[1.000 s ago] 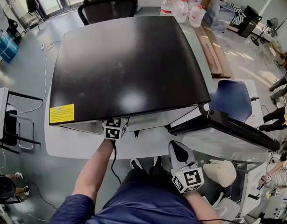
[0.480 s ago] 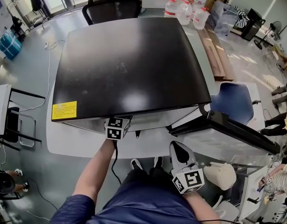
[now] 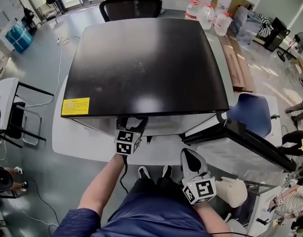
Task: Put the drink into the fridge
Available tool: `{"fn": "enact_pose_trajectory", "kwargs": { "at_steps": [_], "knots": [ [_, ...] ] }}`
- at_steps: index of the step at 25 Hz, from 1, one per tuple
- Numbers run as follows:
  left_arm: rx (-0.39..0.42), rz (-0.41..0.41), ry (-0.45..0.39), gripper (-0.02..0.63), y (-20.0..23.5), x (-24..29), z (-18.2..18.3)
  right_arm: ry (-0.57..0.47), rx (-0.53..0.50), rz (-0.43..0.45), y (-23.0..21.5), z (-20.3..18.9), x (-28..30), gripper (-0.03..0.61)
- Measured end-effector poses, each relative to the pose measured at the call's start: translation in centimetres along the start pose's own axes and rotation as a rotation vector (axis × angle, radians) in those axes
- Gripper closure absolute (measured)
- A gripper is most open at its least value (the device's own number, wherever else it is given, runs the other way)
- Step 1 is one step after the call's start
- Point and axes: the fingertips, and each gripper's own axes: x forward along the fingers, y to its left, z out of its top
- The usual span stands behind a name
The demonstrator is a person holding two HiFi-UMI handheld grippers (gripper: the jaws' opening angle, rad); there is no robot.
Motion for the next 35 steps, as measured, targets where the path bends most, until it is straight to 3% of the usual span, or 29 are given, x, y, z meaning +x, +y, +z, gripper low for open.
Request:
{"fn": "enact_pose_trajectory", "kwargs": {
  "at_steps": [5, 9, 11, 14, 16, 27, 35],
  "knots": [
    [-0.029, -0.02, -0.069, 0.299, -1.5, -3.1, 1.7, -0.006, -0.008, 0.032, 0.3, 0.6, 0.7, 0.572],
    [-0.048, -0.059, -0.145, 0.361, -3.6, -5.7, 3.5, -0.026, -0.011, 0.056, 0.5, 1.4, 1.4, 0.572],
    [-0.062, -0.062, -0.183, 0.402, -4.3, -7.3, 4.4, -0.042, -0.012, 0.071, 0.8, 2.1, 1.8, 0.572],
    [-0.08, -0.031, -0.245, 0.549, -4.5, -9.9, 5.9, -0.054, -0.023, 0.101, 1.6, 3.0, 2.6, 0.572],
    [-0.105, -0.009, -0.27, 0.588, -4.5, -11.5, 6.4, -0.055, -0.028, 0.124, 2.2, 3.3, 3.1, 0.572],
    [-0.133, 0.03, -0.271, 0.604, -5.3, -16.5, 5.1, -0.059, -0.065, 0.276, 6.5, 4.3, 5.8, 0.572],
    [-0.123, 0.105, -0.323, 0.603, -4.5, -19.3, 7.6, -0.096, -0.086, 0.346, 8.5, 6.1, 6.4, 0.572]
  ]
}}
